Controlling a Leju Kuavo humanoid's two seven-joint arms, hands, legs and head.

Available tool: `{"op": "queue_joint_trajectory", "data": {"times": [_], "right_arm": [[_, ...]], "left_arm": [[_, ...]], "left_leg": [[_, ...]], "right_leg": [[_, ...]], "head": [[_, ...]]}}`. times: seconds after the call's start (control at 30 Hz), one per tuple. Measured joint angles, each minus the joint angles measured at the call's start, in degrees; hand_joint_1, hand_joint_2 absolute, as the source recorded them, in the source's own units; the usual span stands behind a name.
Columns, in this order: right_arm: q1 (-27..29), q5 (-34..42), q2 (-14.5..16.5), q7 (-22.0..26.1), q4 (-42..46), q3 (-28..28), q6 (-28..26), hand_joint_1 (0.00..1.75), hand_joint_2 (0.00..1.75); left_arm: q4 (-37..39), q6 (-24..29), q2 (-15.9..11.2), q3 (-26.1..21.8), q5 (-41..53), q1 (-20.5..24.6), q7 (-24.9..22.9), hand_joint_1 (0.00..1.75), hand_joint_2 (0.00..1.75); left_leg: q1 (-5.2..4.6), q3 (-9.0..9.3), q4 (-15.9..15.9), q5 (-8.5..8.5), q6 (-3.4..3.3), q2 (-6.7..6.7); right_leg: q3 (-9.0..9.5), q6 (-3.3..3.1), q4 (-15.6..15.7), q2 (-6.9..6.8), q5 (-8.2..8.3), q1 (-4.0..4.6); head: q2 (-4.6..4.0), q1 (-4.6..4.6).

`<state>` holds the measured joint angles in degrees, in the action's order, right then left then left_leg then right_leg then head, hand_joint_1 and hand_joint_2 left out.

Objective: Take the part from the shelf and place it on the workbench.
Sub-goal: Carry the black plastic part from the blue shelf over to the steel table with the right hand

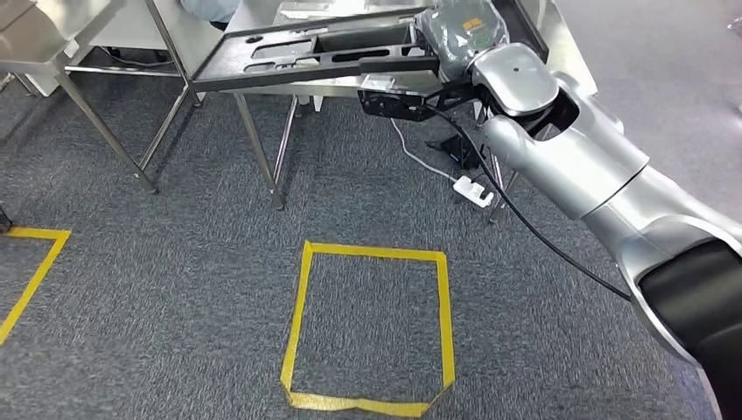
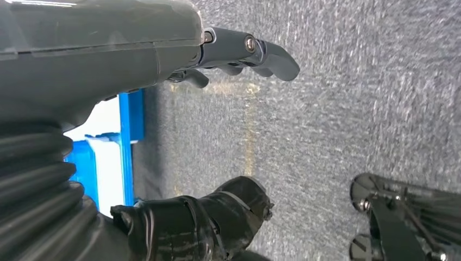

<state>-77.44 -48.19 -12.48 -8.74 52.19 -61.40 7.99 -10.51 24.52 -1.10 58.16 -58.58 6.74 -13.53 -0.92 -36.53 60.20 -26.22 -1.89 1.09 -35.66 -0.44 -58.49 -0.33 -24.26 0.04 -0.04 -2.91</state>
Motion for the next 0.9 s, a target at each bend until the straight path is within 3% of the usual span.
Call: {"op": "queue_joint_trajectory", "data": {"times": [0.07,0.13,0.17,0.2,0.23,0.27,0.33,0.4,0.53,0.57,0.63,0.7,0.73,0.77,0.83,0.9], "right_arm": [[-0.08,0.0,0.36,-0.03,-0.04,0.0,0.0,1.75,1.75],[-0.14,0.0,0.59,-0.1,-0.12,0.0,0.01,1.75,1.75],[-0.1,0.0,0.7,-0.11,-0.16,0.0,0.01,1.75,1.75],[-0.05,0.0,0.8,-0.1,-0.2,-0.01,0.01,1.75,1.75],[-0.01,0.0,0.9,-0.08,-0.22,-0.01,0.01,1.75,1.75],[0.02,0.0,1.0,-0.05,-0.24,-0.02,0.01,1.75,1.75],[-0.04,0.0,1.18,-0.07,-0.25,-0.02,0.0,1.75,1.75],[-0.1,0.0,1.23,-0.1,-0.28,-0.02,0.0,1.75,1.75],[-0.12,0.0,1.24,-0.1,-0.31,-0.02,0.0,1.75,1.75],[-0.12,-0.08,1.26,-0.1,-0.33,-0.02,0.01,1.75,1.75],[-0.11,-0.49,1.45,-0.11,-0.41,-0.03,0.03,1.75,1.75],[0.13,-0.95,1.63,-0.16,-0.53,-0.12,0.06,1.75,1.75],[0.35,-1.04,1.65,-0.17,-0.61,-0.19,0.07,1.75,1.75],[0.55,-1.1,1.66,-0.18,-0.7,-0.26,0.07,1.75,1.75],[0.69,-1.17,1.67,-0.2,-0.86,-0.34,0.04,1.75,1.75],[0.46,-1.22,1.74,-0.37,-0.92,-0.35,-0.02,1.75,1.75]], "left_arm": [[0.02,0.0,-0.16,0.0,0.01,-0.06,0.0,0.0,1.75],[0.02,-0.04,-0.12,0.01,0.01,-0.07,0.0,0.0,1.75],[0.02,-0.04,-0.14,0.02,0.01,-0.08,0.0,0.0,1.75],[0.02,-0.04,-0.15,0.02,0.01,-0.09,0.0,0.0,1.75],[0.02,-0.03,-0.17,0.02,0.01,-0.11,0.0,0.0,1.75],[0.02,-0.03,-0.19,0.02,0.01,-0.12,0.0,0.0,1.75],[0.02,-0.03,-0.18,0.02,0.01,-0.1,0.0,0.0,1.75],[0.02,-0.04,-0.18,0.02,0.01,-0.05,0.0,0.0,1.75],[0.02,-0.04,-0.21,0.03,0.01,-0.05,0.0,0.0,1.75],[0.02,0.0,-0.21,0.03,0.22,-0.08,0.02,0.0,1.75],[0.02,0.2,-0.23,0.14,1.11,-0.04,0.2,0.0,1.75],[0.02,0.36,-0.25,0.41,1.89,0.07,0.39,0.0,1.75],[0.02,0.38,-0.25,0.57,1.98,0.07,0.42,0.0,1.75],[0.02,0.39,-0.25,0.72,2.01,0.03,0.44,0.0,1.75],[0.02,0.4,-0.18,0.9,2.02,-0.03,0.44,0.0,1.75],[0.02,0.43,-0.08,1.05,2.01,0.05,0.43,0.0,1.75]], "left_leg": [[0.25,-1.9,4.13,-2.52,0.98,-0.18],[0.97,-5.33,11.27,-5.68,1.93,-0.43],[1.35,-6.6,13.78,-6.28,2.31,-0.56],[1.67,-6.95,14.3,-5.81,2.66,-0.66],[1.96,-6.13,12.49,-4.27,3.01,-0.75],[2.26,-4.35,8.8,-2.11,3.39,-0.85],[2.42,-0.85,1.86,0.31,3.75,-0.84],[2.24,0.21,-0.26,0.28,3.28,-0.72],[2.16,0.07,-0.2,0.36,2.68,-0.68],[2.14,0.18,-0.34,0.39,2.17,-0.65],[1.96,0.46,-0.64,0.33,0.69,-0.6],[1.62,0.78,-0.8,0.15,-0.31,-0.5],[1.41,0.93,-0.79,0.03,-0.45,-0.42],[1.2,1.14,-0.79,-0.09,-0.56,-0.32],[0.87,1.59,-0.79,-0.39,-0.68,-0.14],[0.57,1.67,-0.76,-0.68,-0.46,-0.04]], "right_leg": [[0.44,-0.11,0.64,-0.25,0.26,-0.55],[0.47,-0.14,0.72,-0.3,0.26,-0.74],[0.47,-0.1,0.69,-0.3,0.22,-0.87],[0.47,0.01,0.62,-0.29,0.15,-1.07],[0.49,0.23,0.48,-0.26,0.03,-1.33],[0.5,0.56,0.23,-0.23,-0.17,-1.61],[0.34,1.46,-0.38,-0.12,-0.59,-1.78],[0.11,2.13,-0.67,-0.01,-0.72,-1.6],[0.07,2.44,-0.54,0.01,-0.57,-1.55],[-0.02,2.74,-0.71,0.0,-0.77,-1.64],[-3.24,3.19,-7.02,0.05,-3.7,-1.6],[-8.12,3.04,-15.92,0.14,-6.76,-1.3],[-9.12,2.77,-17.23,0.17,-6.45,-1.09],[-8.98,2.36,-16.24,0.2,-5.11,-0.85],[-5.98,1.08,-8.98,0.27,-0.95,-0.15],[-2.81,0.09,-2.3,0.25,1.08,0.41]], "head": [[0.0,-0.16],[0.0,-0.29],[0.0,-0.3],[0.0,-0.29],[0.0,-0.3],[0.0,-0.31],[0.0,-0.46],[0.0,-0.59],[0.0,-0.57],[0.0,-0.47],[0.0,-0.15],[0.0,0.05],[0.0,0.06],[0.0,0.06],[0.0,0.07],[0.0,-0.02]]}}
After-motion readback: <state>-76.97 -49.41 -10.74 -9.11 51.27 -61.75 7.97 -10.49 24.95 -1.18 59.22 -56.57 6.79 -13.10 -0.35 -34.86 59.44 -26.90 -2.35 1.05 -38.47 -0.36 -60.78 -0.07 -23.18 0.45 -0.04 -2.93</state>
